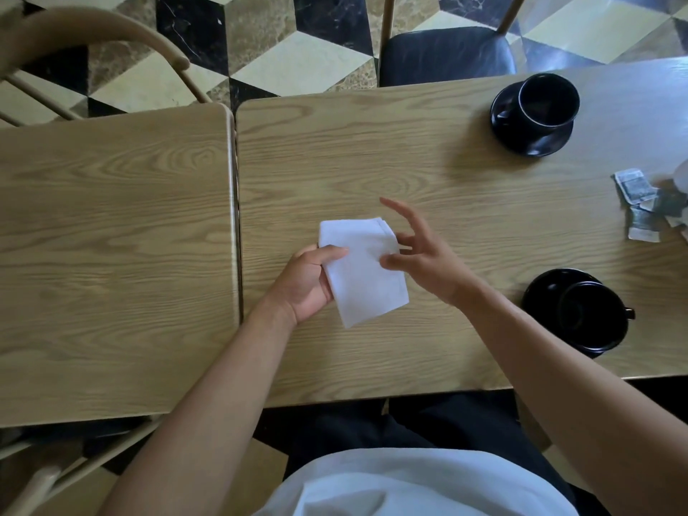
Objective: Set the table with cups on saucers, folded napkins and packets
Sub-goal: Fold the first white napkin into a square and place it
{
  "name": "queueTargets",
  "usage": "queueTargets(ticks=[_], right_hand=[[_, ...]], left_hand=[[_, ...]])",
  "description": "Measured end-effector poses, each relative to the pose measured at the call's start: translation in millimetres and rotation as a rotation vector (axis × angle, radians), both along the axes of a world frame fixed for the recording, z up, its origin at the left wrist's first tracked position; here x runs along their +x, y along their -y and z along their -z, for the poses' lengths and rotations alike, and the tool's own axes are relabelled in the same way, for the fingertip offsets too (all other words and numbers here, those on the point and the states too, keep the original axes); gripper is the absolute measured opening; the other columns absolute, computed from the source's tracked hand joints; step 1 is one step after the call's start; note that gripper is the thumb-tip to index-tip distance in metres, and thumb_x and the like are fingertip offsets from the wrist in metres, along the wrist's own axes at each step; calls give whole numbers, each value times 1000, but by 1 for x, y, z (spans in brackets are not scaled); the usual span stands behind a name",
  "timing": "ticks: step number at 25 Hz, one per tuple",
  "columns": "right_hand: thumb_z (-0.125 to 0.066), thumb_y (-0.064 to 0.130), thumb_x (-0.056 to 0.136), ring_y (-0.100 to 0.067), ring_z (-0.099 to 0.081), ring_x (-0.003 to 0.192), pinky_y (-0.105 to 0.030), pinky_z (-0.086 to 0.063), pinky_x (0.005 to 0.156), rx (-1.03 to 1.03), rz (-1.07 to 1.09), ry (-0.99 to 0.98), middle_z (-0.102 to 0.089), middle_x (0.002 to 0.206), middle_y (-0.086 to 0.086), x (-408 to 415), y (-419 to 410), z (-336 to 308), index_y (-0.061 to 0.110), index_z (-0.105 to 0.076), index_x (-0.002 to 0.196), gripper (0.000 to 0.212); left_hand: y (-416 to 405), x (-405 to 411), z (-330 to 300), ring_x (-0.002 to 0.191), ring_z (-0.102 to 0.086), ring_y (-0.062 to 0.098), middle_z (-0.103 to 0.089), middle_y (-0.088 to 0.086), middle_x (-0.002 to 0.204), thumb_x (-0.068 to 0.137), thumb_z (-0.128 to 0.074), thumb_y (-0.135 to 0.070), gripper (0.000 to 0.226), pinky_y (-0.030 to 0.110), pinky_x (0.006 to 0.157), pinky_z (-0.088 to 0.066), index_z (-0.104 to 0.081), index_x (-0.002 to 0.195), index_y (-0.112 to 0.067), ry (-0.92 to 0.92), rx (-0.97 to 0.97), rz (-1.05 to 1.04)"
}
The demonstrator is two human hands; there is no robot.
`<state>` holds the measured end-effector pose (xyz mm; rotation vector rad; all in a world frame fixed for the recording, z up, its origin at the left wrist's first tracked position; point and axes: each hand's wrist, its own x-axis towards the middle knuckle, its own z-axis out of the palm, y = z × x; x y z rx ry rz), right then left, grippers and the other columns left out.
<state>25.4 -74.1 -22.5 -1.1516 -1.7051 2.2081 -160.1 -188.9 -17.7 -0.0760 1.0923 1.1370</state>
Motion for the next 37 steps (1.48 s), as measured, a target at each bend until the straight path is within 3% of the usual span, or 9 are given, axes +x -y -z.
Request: queueTargets(ticks=[4, 10, 14, 19, 23, 28, 32, 34, 37], right_hand=[[-71, -2, 82, -34, -69, 104, -47, -56, 94, 181, 5, 48, -68, 115, -15, -2, 0, 6, 39, -67, 123, 58], [-79, 4, 79, -17, -75, 90, -28, -59, 86, 318, 85, 146, -76, 99, 1, -4, 5, 5, 43, -70, 110, 50], [-81, 9, 80, 3, -69, 76, -7, -47, 71, 474, 84, 215, -70, 79, 19, -7, 14, 4, 30, -74, 118, 44], [-80, 14, 82, -12, -68, 77, -29, -55, 77, 780, -16, 311, -75, 85, 1, -3, 19, 1, 18, -75, 117, 35], [-78, 17, 84, -18, -59, 80, -31, -48, 60, 1073, -52, 315, -65, 92, 0, 0, 20, -1, 20, -78, 104, 20], [-74, -1, 75, -32, -58, 85, -38, -51, 73, 1353, -56, 164, -61, 97, -14, 14, 38, 25, 6, -77, 95, 22], [-71, 16, 76, -35, -56, 105, -46, -48, 91, 1069, -500, 436, -57, 118, -13, 51, 76, 59, 12, -68, 120, 44], [-69, 22, 77, -31, -55, 108, -45, -47, 94, 1005, -499, 455, -55, 123, -10, 59, 81, 67, 16, -63, 128, 51], [-66, 20, 83, -15, -59, 100, -35, -51, 92, 755, -205, 440, -49, 130, -2, 51, 76, 70, 18, -57, 134, 52]], left_hand=[[1, 2, -2, 102, -70, 29, -69, 20, 123, 84, -65, 7, 64, 41, 81, -59, -46, 143, -9, -177, 24, -77], [12, 9, -1, 75, -62, 14, -72, -9, 94, 77, -68, 7, 48, 33, 76, -53, -72, 111, -26, -995, 61, 116], [17, 15, 1, 84, -59, 13, -65, -6, 102, 79, -69, 3, 55, 21, 81, -49, -65, 130, -18, -1456, 114, 179], [27, 13, 9, 84, -63, 35, -66, 16, 93, 77, -70, 10, 44, 37, 76, -50, -70, 121, 1, -1833, 197, 384], [30, 7, 13, 82, -53, 34, -57, 16, 88, 74, -70, 8, 23, 41, 71, -50, -73, 95, -1, -2058, 337, 347], [48, 4, 32, 102, -57, 38, -64, 18, 108, 70, -66, -2, 31, 46, 83, -48, -69, 101, -4, -2192, 429, 602], [93, 31, 59, 122, -56, 38, -62, 17, 126, 68, -65, -22, 43, 48, 106, -42, -66, 108, -5, -1986, 388, 1085], [101, 36, 65, 119, -56, 37, -62, 15, 126, 71, -63, -27, 43, 51, 109, -39, -67, 108, -5, -1932, 336, 1021], [94, 40, 70, 98, -60, 33, -63, 12, 112, 82, -63, -19, 25, 47, 89, -49, -67, 103, -5, -1902, 313, 768]])
